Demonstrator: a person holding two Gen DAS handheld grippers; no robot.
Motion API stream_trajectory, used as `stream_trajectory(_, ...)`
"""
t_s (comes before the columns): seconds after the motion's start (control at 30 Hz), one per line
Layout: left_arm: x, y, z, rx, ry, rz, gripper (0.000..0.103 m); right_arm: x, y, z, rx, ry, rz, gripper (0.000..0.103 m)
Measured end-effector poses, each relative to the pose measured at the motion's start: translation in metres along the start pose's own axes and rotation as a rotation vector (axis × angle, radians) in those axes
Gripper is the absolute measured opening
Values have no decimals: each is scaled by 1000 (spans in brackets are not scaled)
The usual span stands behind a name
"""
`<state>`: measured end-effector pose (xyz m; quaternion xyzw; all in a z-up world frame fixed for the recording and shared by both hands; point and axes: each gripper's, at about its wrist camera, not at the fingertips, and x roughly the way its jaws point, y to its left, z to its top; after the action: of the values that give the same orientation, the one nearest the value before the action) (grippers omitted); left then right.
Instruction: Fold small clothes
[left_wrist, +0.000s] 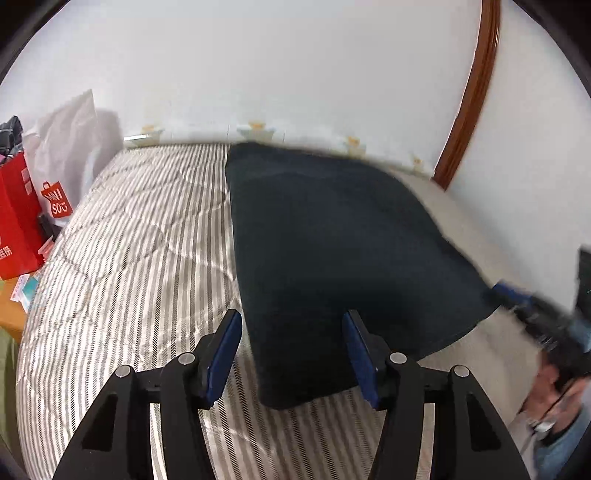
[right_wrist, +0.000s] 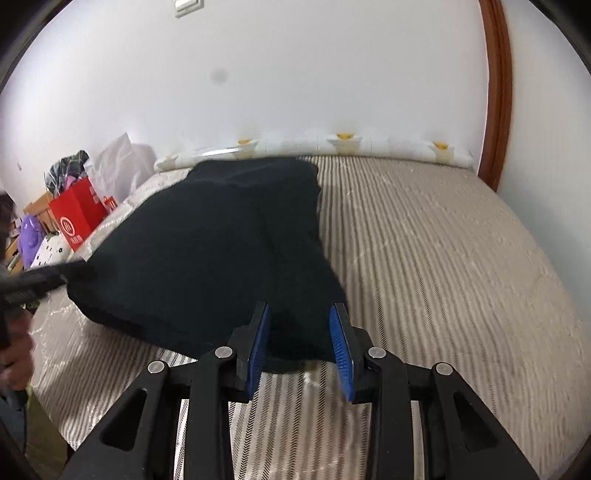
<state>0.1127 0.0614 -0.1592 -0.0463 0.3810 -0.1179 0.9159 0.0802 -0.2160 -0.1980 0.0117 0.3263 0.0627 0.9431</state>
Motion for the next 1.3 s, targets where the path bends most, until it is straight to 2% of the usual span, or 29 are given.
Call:
stream_trajectory(0.03,5,2,-6,5,15,7,59,-2,-2,6,1,-9,-4,36)
stream_trajectory(0.1,11,6,-14,0,27,-5,61,1,-4,17,7,-18,-4,46)
stream_trajectory(0.13,11,9,-15,-9,26,-14,63,4,-4,22,10,-20,-2,48)
stream_trajectory(0.27,9,15,-11,-44,48,-42,65,39,-6,50,33,8,20,49)
stream_trajectory(0.37,10,12,-10,-20,53,-28,66,76,-13,68,110,73,58,49)
stream_trajectory(0.43,12,10,-10,-4,51,-23,68,108,-20,74,183,168,117,49)
stream_trajectory(0.47,13,11,-10,-1,51,-24,69,119,-22,76,208,211,137,44)
stream_trajectory(0.5,14,12,-9,-1,53,-31,69,127,-24,77,226,236,164,16)
stream_trajectory(0.53,14,14,-9,-4,56,-39,69,125,-27,79,221,214,188,9)
stream_trajectory(0.63,14,18,-9,-20,62,-64,69,101,-42,83,235,87,235,8)
stream_trajectory(0.73,15,19,-7,-23,65,-79,69,104,-43,84,204,132,197,8)
stream_trajectory(0.8,11,19,-2,-24,52,-69,69,102,-40,87,161,149,175,9)
stream_trajectory(0.93,5,18,11,-10,25,-13,69,97,-33,113,83,112,103,13)
stream_trajectory(1.1,7,18,25,-5,20,46,69,129,-22,144,35,153,65,43)
stream_trajectory(1.3,14,17,30,0,26,59,70,167,-27,155,106,214,75,45)
